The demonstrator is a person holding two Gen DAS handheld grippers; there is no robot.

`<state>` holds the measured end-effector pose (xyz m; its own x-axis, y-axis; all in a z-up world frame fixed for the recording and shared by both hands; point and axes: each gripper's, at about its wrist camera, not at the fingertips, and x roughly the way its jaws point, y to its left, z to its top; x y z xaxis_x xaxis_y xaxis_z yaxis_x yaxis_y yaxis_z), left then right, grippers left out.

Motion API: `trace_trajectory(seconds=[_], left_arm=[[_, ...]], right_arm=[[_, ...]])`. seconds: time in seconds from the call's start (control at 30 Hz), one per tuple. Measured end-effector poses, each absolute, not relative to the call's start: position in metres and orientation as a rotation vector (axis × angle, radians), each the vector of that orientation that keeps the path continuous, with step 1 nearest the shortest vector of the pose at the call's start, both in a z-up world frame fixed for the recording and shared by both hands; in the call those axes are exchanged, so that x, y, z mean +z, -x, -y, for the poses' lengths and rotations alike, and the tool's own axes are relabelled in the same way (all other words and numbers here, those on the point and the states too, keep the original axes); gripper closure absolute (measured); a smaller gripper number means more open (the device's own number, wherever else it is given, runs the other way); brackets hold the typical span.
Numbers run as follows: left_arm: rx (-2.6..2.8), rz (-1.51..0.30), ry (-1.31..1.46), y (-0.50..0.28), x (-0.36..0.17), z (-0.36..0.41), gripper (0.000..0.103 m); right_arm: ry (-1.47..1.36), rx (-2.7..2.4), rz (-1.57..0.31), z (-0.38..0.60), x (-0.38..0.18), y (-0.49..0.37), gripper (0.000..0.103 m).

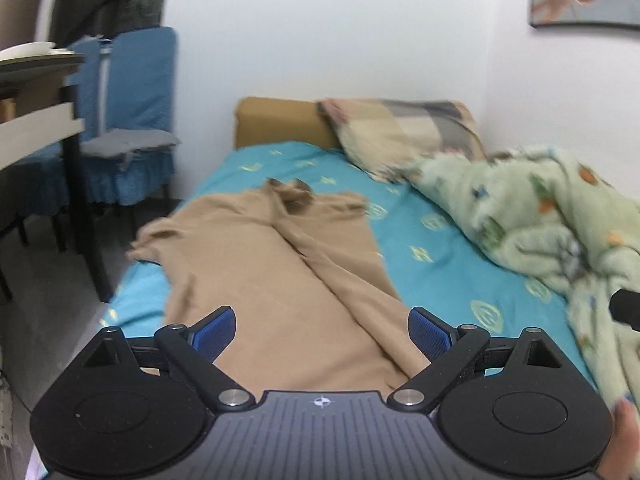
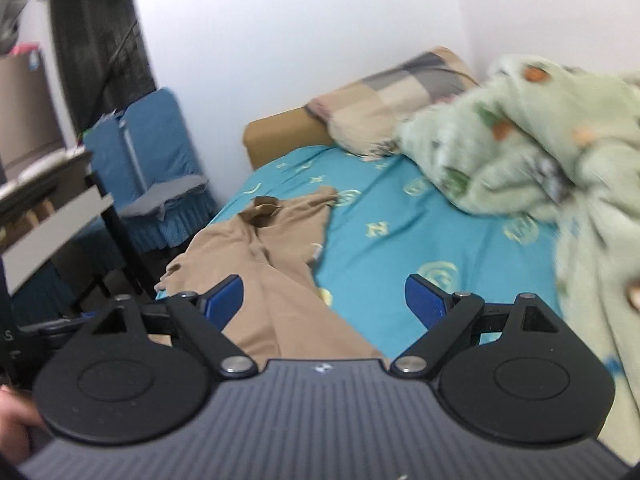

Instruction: Fold clothes

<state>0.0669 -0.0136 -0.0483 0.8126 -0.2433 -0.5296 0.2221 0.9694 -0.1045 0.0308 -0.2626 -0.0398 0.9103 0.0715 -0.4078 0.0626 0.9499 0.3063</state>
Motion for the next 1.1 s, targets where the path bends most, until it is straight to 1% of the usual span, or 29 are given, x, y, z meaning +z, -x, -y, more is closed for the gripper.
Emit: trace_trajectory(seconds=[0.1, 0.23, 0.33, 0.47, 0.6, 0.63, 0.67, 0.73, 0.8, 0.83, 0.87, 0.9, 0.97, 1.1], left_arm=[[-0.299, -0.623, 0.029, -0.059, -0.057, 0.033, 0.009], [-0.376, -0.672, -0.037, -0.054, -0.070, 0.075, 0.015], [-0.462, -0.704, -0.089, -0.053, -0.083, 0.114, 0.019], [-0.566, -0.763, -0.121, -0.060, -0.112, 0.168, 0.020], [-0.590, -0.815, -0.133, -0.075, -0.145, 0.205, 0.023], [-0.587, -0.833, -0.122, -0.080, -0.152, 0.211, 0.027], [-0.581, -0.855, -0.109, -0.085, -0.159, 0.215, 0.037], [-0.564, -0.868, -0.099, -0.092, -0.170, 0.221, 0.044], [-0.540, -0.830, -0.124, -0.093, -0.173, 0.222, 0.069], [-0.535, -0.833, -0.118, -0.095, -0.173, 0.220, 0.093], [-0.530, -0.843, -0.087, -0.098, -0.171, 0.215, 0.097], [-0.525, -0.849, -0.042, -0.100, -0.167, 0.207, 0.097], [-0.516, -0.850, 0.045, -0.101, -0.155, 0.189, 0.098], [-0.522, -0.803, 0.190, -0.086, -0.109, 0.137, 0.099]], right_arm=[[-0.359, -0.028, -0.369, 0.286, -0.031, -0.015, 0.014], [-0.368, -0.078, -0.271, 0.313, -0.025, -0.002, 0.014], [-0.416, -0.113, -0.271, 0.333, -0.033, -0.001, 0.014], [-0.531, -0.127, -0.304, 0.359, -0.046, -0.006, 0.014], [-0.548, -0.166, -0.311, 0.368, -0.057, -0.016, 0.014], [-0.545, -0.178, -0.317, 0.369, -0.061, -0.020, 0.014], [-0.543, -0.195, -0.332, 0.369, -0.065, -0.025, 0.014], [-0.513, -0.231, -0.357, 0.367, -0.071, -0.031, 0.014], [-0.457, -0.251, -0.363, 0.361, -0.075, -0.038, 0.014], [-0.441, -0.251, -0.367, 0.360, -0.076, -0.041, 0.014], [-0.439, -0.253, -0.374, 0.360, -0.078, -0.045, 0.014], [-0.437, -0.256, -0.381, 0.361, -0.079, -0.049, 0.014], [-0.431, -0.261, -0.396, 0.362, -0.083, -0.056, 0.014], [-0.339, -0.285, -0.362, 0.352, -0.076, -0.053, 0.014]])
